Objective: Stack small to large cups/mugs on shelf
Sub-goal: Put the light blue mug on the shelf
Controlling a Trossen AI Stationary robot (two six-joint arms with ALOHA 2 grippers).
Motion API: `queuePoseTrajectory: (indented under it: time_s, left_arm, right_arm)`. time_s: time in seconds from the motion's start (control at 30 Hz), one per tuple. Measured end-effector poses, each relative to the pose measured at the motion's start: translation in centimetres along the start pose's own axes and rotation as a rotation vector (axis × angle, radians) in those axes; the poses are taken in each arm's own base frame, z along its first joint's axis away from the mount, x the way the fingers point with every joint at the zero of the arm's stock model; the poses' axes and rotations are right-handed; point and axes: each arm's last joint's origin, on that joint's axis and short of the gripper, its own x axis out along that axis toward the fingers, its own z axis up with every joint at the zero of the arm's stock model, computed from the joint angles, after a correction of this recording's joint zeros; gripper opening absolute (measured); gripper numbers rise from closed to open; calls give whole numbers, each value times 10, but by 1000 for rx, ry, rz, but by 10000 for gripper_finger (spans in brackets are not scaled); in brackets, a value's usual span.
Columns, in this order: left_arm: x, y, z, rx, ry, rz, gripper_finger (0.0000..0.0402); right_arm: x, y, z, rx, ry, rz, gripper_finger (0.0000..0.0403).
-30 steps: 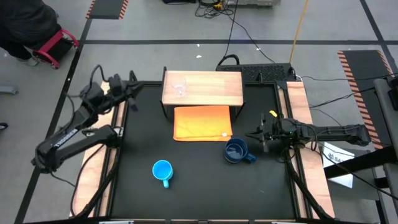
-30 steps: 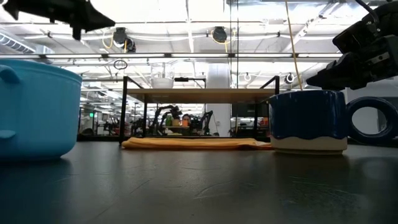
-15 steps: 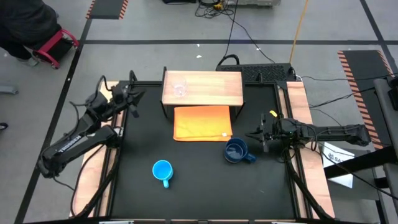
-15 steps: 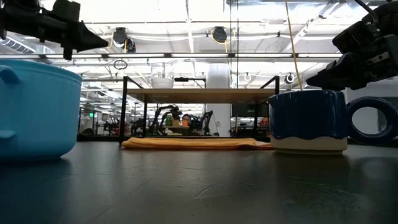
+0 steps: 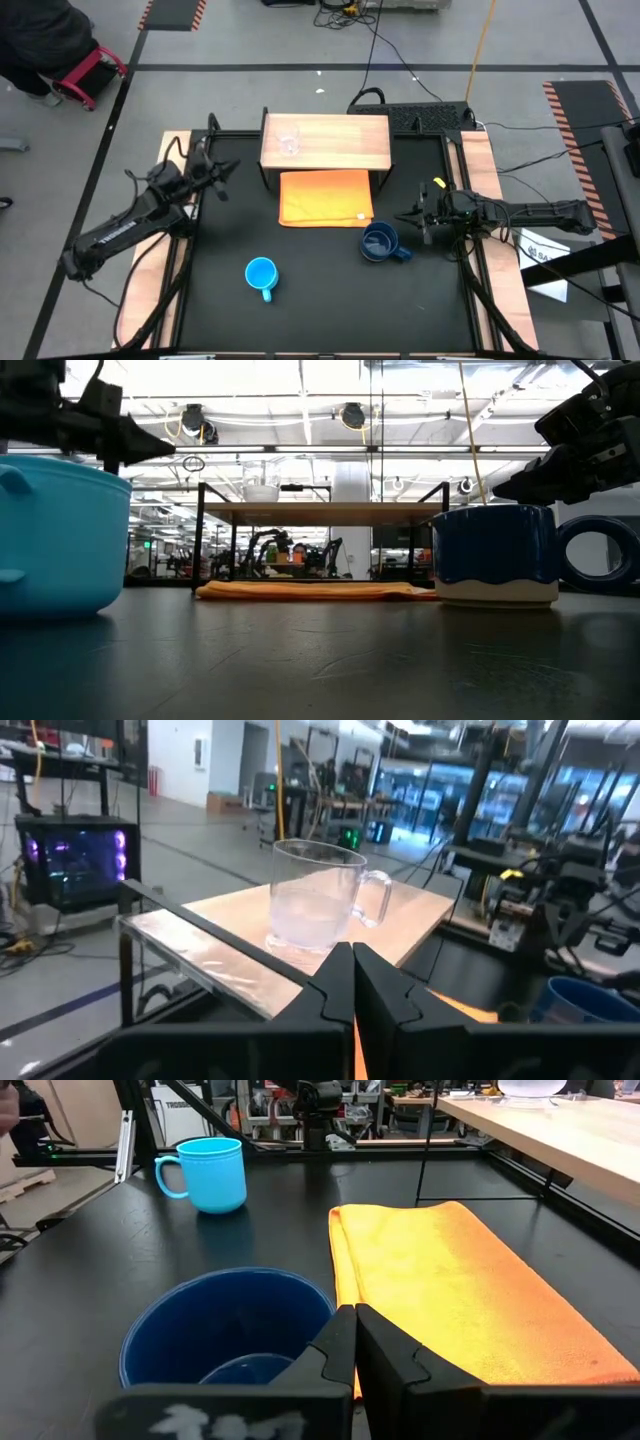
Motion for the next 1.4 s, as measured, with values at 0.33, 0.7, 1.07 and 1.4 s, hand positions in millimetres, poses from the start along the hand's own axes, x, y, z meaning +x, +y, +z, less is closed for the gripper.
queuePoseTrajectory:
  time_s: [0.33,0.7,1.07,1.4]
  left_arm:
    - [-3,2,-28,-6,15,-82,0]
    - [-5,-3,-37,-11,120,-232,0]
    - [-5,-22,-36,17,83,-331,0]
    - [-11,-43,-56,60,147,-478,0]
  right_arm:
    - [0,0,0,3,1,1,0]
    - [0,0,0,15,2,0,0]
    - [0,0,0,14,0,1,0]
    - [0,0,0,22,-1,1,0]
